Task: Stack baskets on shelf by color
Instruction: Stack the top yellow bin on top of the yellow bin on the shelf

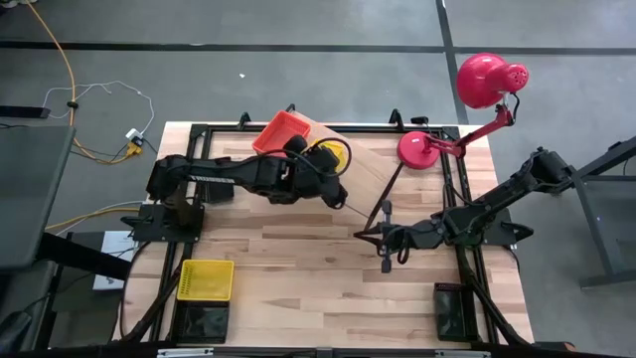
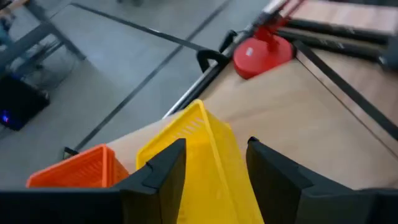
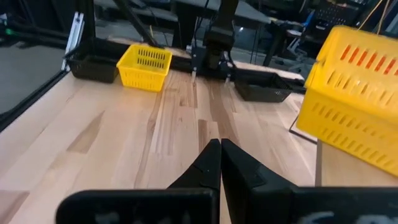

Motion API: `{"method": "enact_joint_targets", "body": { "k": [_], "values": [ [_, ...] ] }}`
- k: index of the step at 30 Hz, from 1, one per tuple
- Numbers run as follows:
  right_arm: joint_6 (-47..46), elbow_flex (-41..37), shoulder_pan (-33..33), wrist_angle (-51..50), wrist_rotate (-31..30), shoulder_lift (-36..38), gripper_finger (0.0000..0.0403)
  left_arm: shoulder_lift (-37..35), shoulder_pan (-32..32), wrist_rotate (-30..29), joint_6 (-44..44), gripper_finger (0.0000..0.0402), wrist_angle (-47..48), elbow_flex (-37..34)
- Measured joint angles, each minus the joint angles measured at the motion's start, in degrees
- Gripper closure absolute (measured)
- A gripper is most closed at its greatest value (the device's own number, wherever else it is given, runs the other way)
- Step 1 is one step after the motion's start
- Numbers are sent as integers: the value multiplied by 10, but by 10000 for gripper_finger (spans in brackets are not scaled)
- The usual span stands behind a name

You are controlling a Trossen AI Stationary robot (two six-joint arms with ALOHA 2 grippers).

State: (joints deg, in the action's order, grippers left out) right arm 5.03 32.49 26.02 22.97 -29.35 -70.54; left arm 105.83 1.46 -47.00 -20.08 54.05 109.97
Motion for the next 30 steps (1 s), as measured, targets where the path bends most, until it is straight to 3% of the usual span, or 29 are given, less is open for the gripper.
{"method": "enact_joint_targets", "body": {
  "k": [8,14,20,25,30],
  "values": [
    [14,0,0,18,-3,0,403,-30,-22,-41,58,293,27,7],
    [21,0,-2,45,-29,0,403,-69,-24,-123,13,388,107,-27],
    [35,0,-8,90,-32,0,403,-182,-27,-150,-45,399,104,-193],
    [16,0,-40,145,-38,-8,403,-290,-38,-152,-30,401,-18,-355],
    [13,0,-101,248,-51,-78,403,-382,-58,-108,55,401,-170,-480]
  ]
}}
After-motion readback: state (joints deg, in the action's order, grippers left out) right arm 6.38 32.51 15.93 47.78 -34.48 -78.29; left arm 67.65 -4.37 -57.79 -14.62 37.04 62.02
